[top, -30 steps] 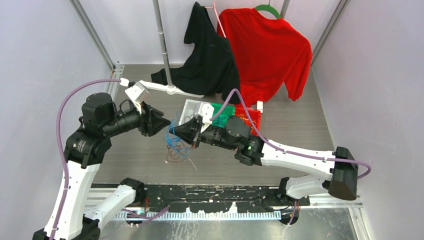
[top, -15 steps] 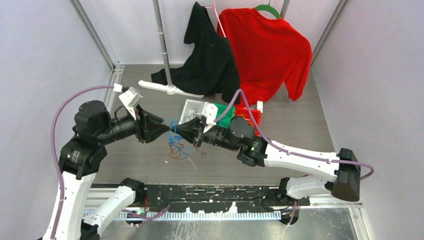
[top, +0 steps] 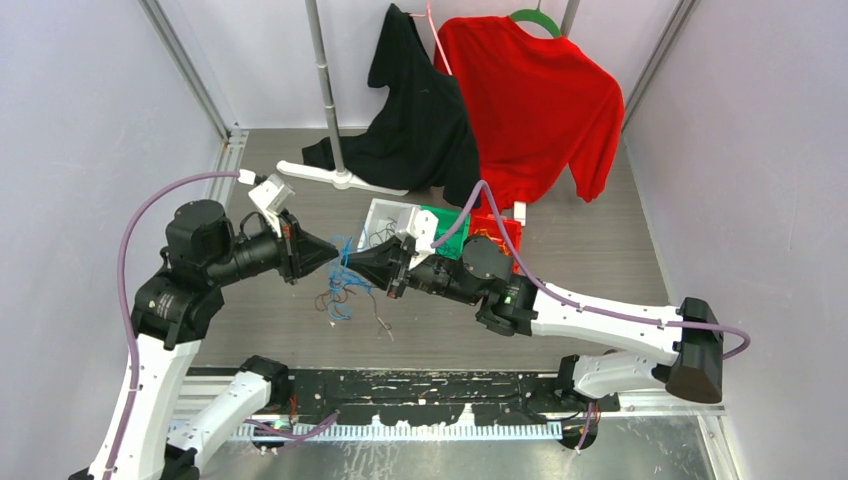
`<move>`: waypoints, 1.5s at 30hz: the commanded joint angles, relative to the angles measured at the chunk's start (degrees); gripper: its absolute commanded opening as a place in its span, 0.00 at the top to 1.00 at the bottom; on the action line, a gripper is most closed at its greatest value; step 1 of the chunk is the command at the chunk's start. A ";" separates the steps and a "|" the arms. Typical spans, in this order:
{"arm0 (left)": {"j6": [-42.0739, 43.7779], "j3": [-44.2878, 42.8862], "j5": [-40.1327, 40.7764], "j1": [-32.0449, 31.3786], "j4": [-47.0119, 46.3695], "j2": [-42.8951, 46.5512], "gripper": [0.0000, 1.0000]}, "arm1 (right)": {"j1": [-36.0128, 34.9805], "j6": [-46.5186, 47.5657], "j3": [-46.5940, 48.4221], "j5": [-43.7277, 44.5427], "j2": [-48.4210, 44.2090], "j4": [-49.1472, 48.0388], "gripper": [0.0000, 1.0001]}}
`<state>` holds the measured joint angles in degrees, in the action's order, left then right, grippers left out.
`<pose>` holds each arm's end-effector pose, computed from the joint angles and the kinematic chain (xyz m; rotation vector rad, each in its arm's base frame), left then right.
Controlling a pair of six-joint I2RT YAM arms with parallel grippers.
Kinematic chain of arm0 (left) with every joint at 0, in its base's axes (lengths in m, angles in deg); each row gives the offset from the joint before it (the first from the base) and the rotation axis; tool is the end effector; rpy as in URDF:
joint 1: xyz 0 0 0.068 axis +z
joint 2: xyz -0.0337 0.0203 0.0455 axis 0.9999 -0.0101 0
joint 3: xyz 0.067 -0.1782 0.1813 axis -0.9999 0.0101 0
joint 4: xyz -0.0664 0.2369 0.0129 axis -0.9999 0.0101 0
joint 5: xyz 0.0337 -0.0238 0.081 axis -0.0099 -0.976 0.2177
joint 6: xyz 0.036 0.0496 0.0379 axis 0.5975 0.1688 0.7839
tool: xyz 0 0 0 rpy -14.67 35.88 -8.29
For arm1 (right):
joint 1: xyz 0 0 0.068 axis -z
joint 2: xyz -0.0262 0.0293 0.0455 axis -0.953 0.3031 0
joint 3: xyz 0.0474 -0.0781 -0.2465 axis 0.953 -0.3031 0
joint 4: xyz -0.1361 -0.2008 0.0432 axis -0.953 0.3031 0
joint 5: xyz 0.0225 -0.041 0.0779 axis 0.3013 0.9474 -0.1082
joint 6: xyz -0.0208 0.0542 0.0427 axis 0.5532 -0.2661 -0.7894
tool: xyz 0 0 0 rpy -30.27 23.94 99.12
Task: Untangle the cables
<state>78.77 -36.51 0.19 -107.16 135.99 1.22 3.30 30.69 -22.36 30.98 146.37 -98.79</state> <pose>0.1145 -0.0738 0.4024 0.5646 1.8899 -0.9314 0.1008 0.2820 0.3870 -0.8793 1.1102 1.0943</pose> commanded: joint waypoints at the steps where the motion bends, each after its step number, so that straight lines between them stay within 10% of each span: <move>1: 2.21 -2.89 1.57 0.06 -4.31 0.03 0.97 | -0.44 0.21 0.37 0.78 -2.51 -4.00 0.99; 21: 32.86 -11.87 12.42 0.04 -5.50 2.82 1.00 | -0.46 6.72 -6.66 14.55 -16.97 3.14 0.99; 29: 30.39 -16.15 2.77 0.06 -3.24 1.74 1.00 | -0.46 -1.48 -6.77 13.49 -9.82 -2.38 0.43; 45: 27.89 -14.85 -0.37 0.03 -5.31 2.45 1.00 | -1.13 -22.08 -4.08 -0.78 4.16 -29.38 0.24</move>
<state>107.16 -51.50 0.62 -107.29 134.20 3.10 2.97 13.22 -30.43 33.64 149.71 -119.14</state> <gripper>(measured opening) 0.010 0.760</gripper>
